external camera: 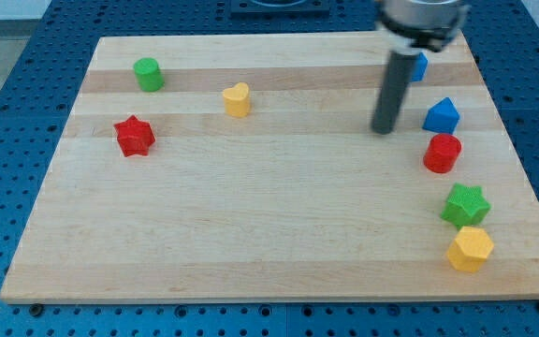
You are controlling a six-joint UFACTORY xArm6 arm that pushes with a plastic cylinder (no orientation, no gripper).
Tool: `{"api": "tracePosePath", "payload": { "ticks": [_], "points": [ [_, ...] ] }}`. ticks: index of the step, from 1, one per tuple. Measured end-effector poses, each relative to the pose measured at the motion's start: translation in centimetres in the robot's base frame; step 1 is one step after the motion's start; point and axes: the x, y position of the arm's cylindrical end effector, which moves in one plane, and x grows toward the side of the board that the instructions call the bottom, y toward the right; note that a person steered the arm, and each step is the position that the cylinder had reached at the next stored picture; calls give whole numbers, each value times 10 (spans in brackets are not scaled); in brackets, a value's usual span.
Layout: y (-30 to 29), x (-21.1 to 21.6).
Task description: Push the yellow heart diagonal towards the top left of the blue triangle
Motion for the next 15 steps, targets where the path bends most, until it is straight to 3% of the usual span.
{"api": "tracePosePath", "payload": {
  "ticks": [3, 5, 9, 10, 11, 13, 15],
  "points": [
    [-188, 41],
    [-199, -22],
    [-179, -21],
    [-255, -15],
    [-284, -29],
    [-277, -43],
    [-213, -43]
  ]
}}
